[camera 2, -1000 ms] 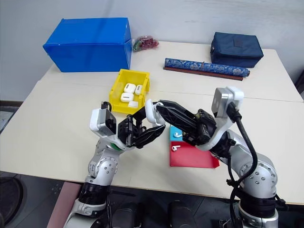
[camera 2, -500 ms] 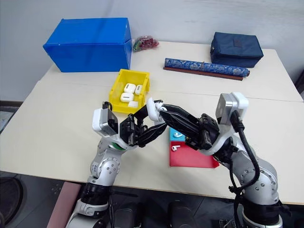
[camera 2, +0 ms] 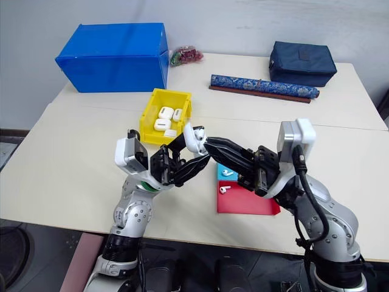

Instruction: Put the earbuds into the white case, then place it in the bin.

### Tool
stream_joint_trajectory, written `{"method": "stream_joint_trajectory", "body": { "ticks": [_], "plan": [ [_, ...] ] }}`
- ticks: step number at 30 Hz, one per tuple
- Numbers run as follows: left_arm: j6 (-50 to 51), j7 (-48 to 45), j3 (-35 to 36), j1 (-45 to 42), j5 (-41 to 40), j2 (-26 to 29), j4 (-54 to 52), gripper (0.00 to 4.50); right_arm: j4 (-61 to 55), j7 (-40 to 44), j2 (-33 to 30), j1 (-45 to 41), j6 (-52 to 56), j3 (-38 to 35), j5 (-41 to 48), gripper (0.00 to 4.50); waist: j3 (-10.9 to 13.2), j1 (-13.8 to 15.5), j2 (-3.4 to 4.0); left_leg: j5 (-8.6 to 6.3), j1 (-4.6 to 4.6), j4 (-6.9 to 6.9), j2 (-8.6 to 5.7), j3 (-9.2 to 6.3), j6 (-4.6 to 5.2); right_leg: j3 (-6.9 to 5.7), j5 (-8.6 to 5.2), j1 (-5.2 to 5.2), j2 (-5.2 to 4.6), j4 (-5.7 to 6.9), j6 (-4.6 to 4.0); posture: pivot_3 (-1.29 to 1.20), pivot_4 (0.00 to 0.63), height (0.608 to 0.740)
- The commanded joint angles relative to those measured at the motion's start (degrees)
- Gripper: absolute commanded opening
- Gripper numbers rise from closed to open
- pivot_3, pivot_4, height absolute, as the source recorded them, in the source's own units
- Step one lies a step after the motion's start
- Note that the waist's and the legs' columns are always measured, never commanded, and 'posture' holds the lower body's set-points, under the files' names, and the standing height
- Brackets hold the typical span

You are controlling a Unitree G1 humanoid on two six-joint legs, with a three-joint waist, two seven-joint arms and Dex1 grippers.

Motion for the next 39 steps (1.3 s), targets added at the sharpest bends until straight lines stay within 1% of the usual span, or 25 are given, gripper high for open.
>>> {"method": "stream_joint_trajectory", "body": {
  "ticks": [1, 3, 5, 6, 7, 9, 10, 12, 13, 15, 17, 18, 21, 24, 25, 27, 28, 30, 33, 36, 39],
  "plan": [
    [-0.17, -1.38, -0.18, -0.98, -1.12, 0.62, -0.93, 2.81, -2.54, -3.14, -0.24, 2.44, -0.16, -3.32, 4.76, 0.46, 0.0, 0.06, 0.0, 0.0, 0.0, 0.0, 0.0, 0.0, 0.0, 0.0, 0.0, 0.0, 0.0, 0.01, 0.0, 0.0, 0.15, 0.74],
    [-0.13, -1.9, 0.22, -0.65, -1.16, 1.41, -0.59, 2.81, -2.91, -5.02, -0.55, 3.11, -0.33, -5.45, 7.89, 0.46, 0.0, 0.24, 0.0, 0.0, -0.02, -0.01, 0.0, -0.04, 0.0, -0.01, 0.0, 0.0, 0.0, 0.03, 0.0, 0.0, 0.15, 0.74],
    [-0.24, -2.41, 0.32, -0.48, -1.19, 1.95, -0.28, 2.81, -3.3, -5.83, -1.09, 3.21, -0.5, -6.23, 8.34, 0.46, 0.0, 0.22, 0.0, 0.0, -0.05, 0.01, 0.0, -0.03, 0.0, 0.0, 0.0, 0.0, 0.0, 0.02, 0.0, 0.0, 0.15, 0.74],
    [-0.28, -2.58, 0.41, -0.49, -1.21, 2.14, -0.07, 2.81, -3.2, -7.37, -2.31, 3.43, 0.93, -6.56, 10.84, 0.46, 0.0, 0.22, 0.0, 0.0, -0.06, 0.02, -0.02, -0.03, 0.02, 0.0, 0.0, 0.01, 0.0, 0.02, 0.0, 0.0, 0.15, 0.74],
    [-0.25, -2.74, 0.51, -0.55, -1.27, 2.26, 0.1, 2.81, -3.43, -7.39, -2.35, 2.95, -0.26, -6.79, 8.31, 0.46, 0.0, 0.21, 0.0, 0.0, -0.05, 0.03, -0.02, -0.03, 0.02, 0.0, 0.0, 0.01, 0.0, 0.02, 0.0, 0.0, 0.15, 0.74],
    [-0.25, -2.96, 0.66, -0.6, -1.29, 2.36, 0.34, 2.81, -3.62, -8.3, -3.12, 2.91, 0.24, -6.85, 9.37, 0.46, 0.0, 0.15, 0.0, 0.01, -0.04, 0.04, -0.01, -0.03, 0.02, 0.0, 0.0, 0.01, 0.0, 0.0, 0.0, 0.0, 0.15, 0.74],
    [-0.26, -3.09, 0.7, -0.64, -1.27, 2.45, 0.45, 2.81, -3.94, -7.88, -3.86, 2.97, 0.69, -6.66, 9.48, 0.64, 0.0, 0.1, 0.0, 0.01, -0.02, 0.04, -0.02, -0.03, 0.02, 0.01, 0.0, 0.0, 0.0, 0.0, 0.0, 0.0, 0.15, 0.74],
    [-0.24, -3.22, 1.08, -0.71, -1.01, 3.12, 0.93, 2.81, -4.57, -6.5, -4.7, 4.51, -1.25, -7.53, 5.05, 1.01, 0.0, 0.09, 0.0, 0.01, -0.02, 0.03, -0.02, -0.03, 0.01, 0.01, 0.0, -0.01, 0.0, 0.01, 0.0, 0.0, 0.15, 0.74],
    [-0.17, -3.12, 1.5, -0.82, -0.77, 3.71, 1.39, 2.81, -4.54, -5.39, -5.57, 6.56, -1.94, -8.83, 3.05, 1.37, 0.0, 0.12, 0.0, 0.01, -0.02, 0.02, -0.01, -0.03, 0.01, 0.01, 0.0, -0.01, 0.01, 0.0, 0.0, 0.0, 0.15, 0.74],
    [-0.2, -3.12, 2.28, -1.14, 0.53, 5.68, 2.69, 2.81, -4.56, 0.62, -10.65, 13.01, -2.23, -11.06, -2.93, 2.02, 0.0, 0.7, 0.0, 0.01, -0.03, -0.01, -0.02, -0.03, 0.01, 0.01, 0.0, -0.01, 0.01, 0.01, 0.0, 0.0, 0.15, 0.74],
    [-1.64, -3.61, 2.27, -1.45, 3.37, 8.27, 4.3, 2.81, -3.88, 5.23, -14.11, 17.7, -2.79, -13.31, -5.97, 2.68, 0.0, 1.34, 0.0, 0.01, -0.03, -0.03, -0.05, -0.02, 0.02, 0.02, 0.0, 0.0, 0.01, 0.0, 0.0, 0.0, 0.15, 0.74],
    [-2.29, -3.73, 2.06, -1.61, 4.66, 9.29, 4.95, 2.81, -3.43, 6.31, -14.88, 19.12, -2.93, -14.2, -6.15, 2.68, 0.0, 1.41, 0.0, 0.01, -0.03, -0.03, -0.05, -0.02, 0.02, 0.03, 0.0, 0.01, 0.02, 0.01, 0.0, 0.0, 0.15, 0.74],
    [-7.92, -4.83, -0.21, -2.71, 13.5, 14.32, 8.39, 2.81, 0.36, 11.44, -15.72, 23.54, -5.16, -17.37, -8.99, 2.68, 0.0, 1.5, -0.04, 0.02, -0.02, 0.04, -0.06, -0.01, 0.03, 0.04, 0.0, 0.02, 0.02, -0.03, 0.0, 0.0, 0.15, 0.74],
    [-10.21, -3.37, -1.89, -3.79, 18.98, 16.93, 10.22, 2.81, 0.37, 12.67, -16.05, 22.45, -4.71, -17.1, -8.45, 2.05, 0.0, 1.28, -0.03, 0.04, 0.03, 0.04, -0.06, 0.0, 0.07, 0.08, 0.0, 0.06, 0.01, -0.05, 0.0, 0.0, 0.15, 0.74],
    [-10.45, -3.18, -2.29, -4.1, 19.4, 17.03, 10.28, 2.81, -0.1, 12.42, -16.27, 21.3, -4.59, -15.99, -9.19, 1.64, 0.0, 1.25, -0.03, 0.06, 0.04, 0.04, -0.06, 0.01, 0.1, 0.1, 0.0, 0.04, 0.01, -0.05, 0.0, 0.0, 0.15, 0.74],
    [-9.5, -1.63, -2.99, -4.57, 20.7, 16.98, 10.16, 2.81, -1.34, 12.79, -16.91, 18.82, -4.07, -13.2, -10.32, 1.04, 0.0, 1.08, -0.03, 0.07, 0.09, 0.03, -0.05, 0.01, 0.11, 0.13, 0.0, 0.02, 0.0, -0.01, 0.0, 0.0, 0.15, 0.74],
    [-9.37, -1.43, -3.65, -4.85, 21.33, 16.96, 9.84, 2.81, -2.21, 12.06, -17.04, 16.53, -3.78, -10.75, -11.61, 0.61, 0.0, 1.16, -0.03, 0.09, 0.09, -0.01, -0.05, 0.01, 0.15, 0.14, 0.0, 0.01, 0.0, -0.01, 0.0, 0.0, 0.15, 0.74],
    [-8.39, -0.45, -4.95, -5.27, 22.3, 16.72, 8.79, 2.81, -3.48, 10.03, -16.76, 11.31, -2.42, -5.63, -13.26, 0.03, 0.0, 1.04, -0.03, 0.1, 0.13, -0.01, -0.04, -0.02, 0.12, 0.14, 0.0, -0.02, 0.01, 0.07, 0.0, 0.0, 0.15, 0.74],
    [-6.46, 0.38, -6.2, -5.27, 22.04, 16.23, 6.88, 2.81, -4.19, 5.64, -14.84, 3.41, 0.31, 1.0, -14.99, 0.01, 0.0, 1.18, -0.04, 0.2, 0.07, -0.02, -0.05, -0.02, -0.04, 0.13, 0.0, -0.12, 0.0, 0.12, 0.0, 0.0, 0.15, 0.74],
    [-6.17, 0.2, -7.1, -4.92, 22.07, 16.41, 6.21, 2.81, -4.53, 2.75, -12.49, -1.51, 1.84, 5.8, -16.66, 0.01, 0.0, 1.24, -0.03, 0.21, 0.02, -0.03, -0.04, -0.04, -0.06, 0.11, 0.0, -0.15, -0.01, 0.11, 0.0, 0.0, 0.15, 0.74],
    [-6.06, 0.26, -7.47, -4.6, 21.75, 16.54, 5.64, 2.81, -3.59, 1.49, -10.88, -4.57, 2.33, 10.21, -20.5, 0.01, 0.0, 1.34, -0.03, 0.2, -0.01, -0.01, -0.06, -0.05, -0.05, 0.1, 0.0, -0.16, -0.05, 0.1, 0.0, 0.0, 0.15, 0.74]
  ]
}}
